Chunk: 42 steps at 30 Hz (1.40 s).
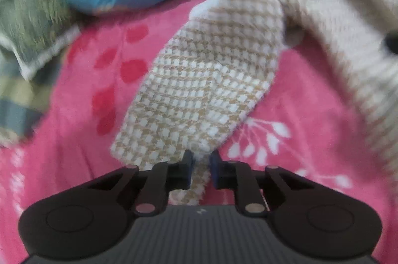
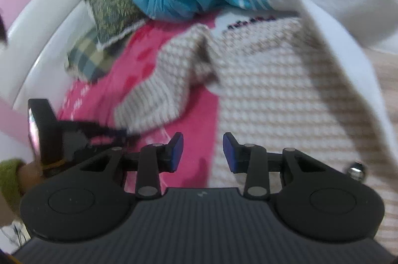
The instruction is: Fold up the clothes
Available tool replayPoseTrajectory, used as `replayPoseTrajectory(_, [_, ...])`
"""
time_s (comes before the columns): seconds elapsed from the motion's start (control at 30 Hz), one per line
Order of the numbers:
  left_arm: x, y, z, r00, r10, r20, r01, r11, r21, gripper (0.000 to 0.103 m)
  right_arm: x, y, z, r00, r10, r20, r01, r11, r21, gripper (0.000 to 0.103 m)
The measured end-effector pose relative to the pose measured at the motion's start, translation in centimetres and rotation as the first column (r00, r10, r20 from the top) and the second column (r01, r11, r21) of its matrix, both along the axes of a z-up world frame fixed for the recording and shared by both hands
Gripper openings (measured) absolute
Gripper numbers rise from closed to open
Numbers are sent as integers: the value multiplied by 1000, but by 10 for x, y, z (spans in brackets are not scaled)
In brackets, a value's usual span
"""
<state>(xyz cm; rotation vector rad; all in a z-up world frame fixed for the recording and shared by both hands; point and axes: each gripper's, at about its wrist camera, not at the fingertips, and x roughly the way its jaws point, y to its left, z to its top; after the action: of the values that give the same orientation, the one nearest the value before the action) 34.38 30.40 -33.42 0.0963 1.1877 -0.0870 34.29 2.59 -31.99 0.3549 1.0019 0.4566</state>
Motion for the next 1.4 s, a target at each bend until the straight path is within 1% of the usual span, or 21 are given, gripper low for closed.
replayPoseTrajectory(0.03, [4,23,16,997,56,-43,-62,989,-134,13,3,7,1,1000,-6,3,6,1000,0,34])
replayPoseTrajectory(0.1, [7,70,49,985,140,-102,-166,932,-323,12,8,18,3,1000,-5,12,5,1000,-19,34])
replayPoseTrajectory(0.17, [8,116,82,964,211,-161,-263,840,-474,11,12,25,5,1000,-1,17,1,999,-39,34])
replayPoseTrajectory(0.27, [11,176,111,921,297,-254,-390,681,-620,11,20,29,7,1000,-17,1,17,999,-29,34])
replayPoseTrajectory(0.3, [14,189,113,913,315,-257,-406,672,-620,11,23,30,7,1000,-26,-7,26,999,-21,34])
replayPoseTrajectory(0.43, [33,231,110,899,379,-220,-435,711,-553,10,36,38,1,998,-55,-36,55,998,2,34])
replayPoseTrajectory(0.5, [43,252,108,891,408,-199,-449,728,-518,8,40,42,-3,997,-66,-47,66,998,-5,34])
replayPoseTrajectory(0.57, [52,272,106,882,437,-176,-464,743,-483,0,43,44,-4,997,-66,-50,65,998,-19,34])
replayPoseTrajectory(0.67, [66,304,103,867,477,-140,-488,761,-428,0,43,45,-6,996,-64,-65,62,997,-36,34])
replayPoseTrajectory(0.8, [58,305,115,879,459,-127,-460,751,-473,0,47,46,-6,995,-63,-77,61,998,-33,34])
replayPoseTrajectory(0.9, [45,301,109,873,459,-166,-477,726,-495,13,58,44,-9,986,-113,-121,126,987,104,34])
replayPoseTrajectory(0.93, [38,298,101,864,465,-192,-494,711,-501,25,62,42,-12,977,-146,-155,173,969,175,36])
replayPoseTrajectory(0.97, [30,295,91,849,481,-219,-520,684,-513,36,65,40,-16,963,-181,-198,227,942,246,40])
replayPoseTrajectory(1.0, [21,292,82,830,500,-247,-549,651,-524,42,66,39,-22,946,-211,-244,282,910,304,47])
replayPoseTrajectory(1.03, [12,289,72,810,519,-275,-577,618,-534,54,66,39,-30,924,-241,-297,342,869,359,51])
replayPoseTrajectory(1.07, [3,288,62,777,552,-302,-614,561,-555,63,66,38,-38,898,-265,-352,402,820,408,52])
replayPoseTrajectory(1.13, [-14,287,40,697,620,-361,-683,420,-597,65,62,39,-52,845,-309,-436,506,725,467,57])
replayPoseTrajectory(1.2, [-31,286,18,607,672,-424,-733,267,-626,72,61,41,-61,803,-352,-481,579,648,494,61])
replayPoseTrajectory(1.27, [-40,282,1,539,696,-475,-747,133,-652,82,62,44,-68,764,-390,-514,638,576,511,69])
replayPoseTrajectory(1.33, [-40,277,-17,490,707,-510,-758,58,-649,82,66,49,-76,724,-419,-548,686,517,512,69])
replayPoseTrajectory(1.4, [-34,271,-34,436,720,-539,-784,11,-620,75,73,55,-85,700,-430,-570,712,481,511,69])
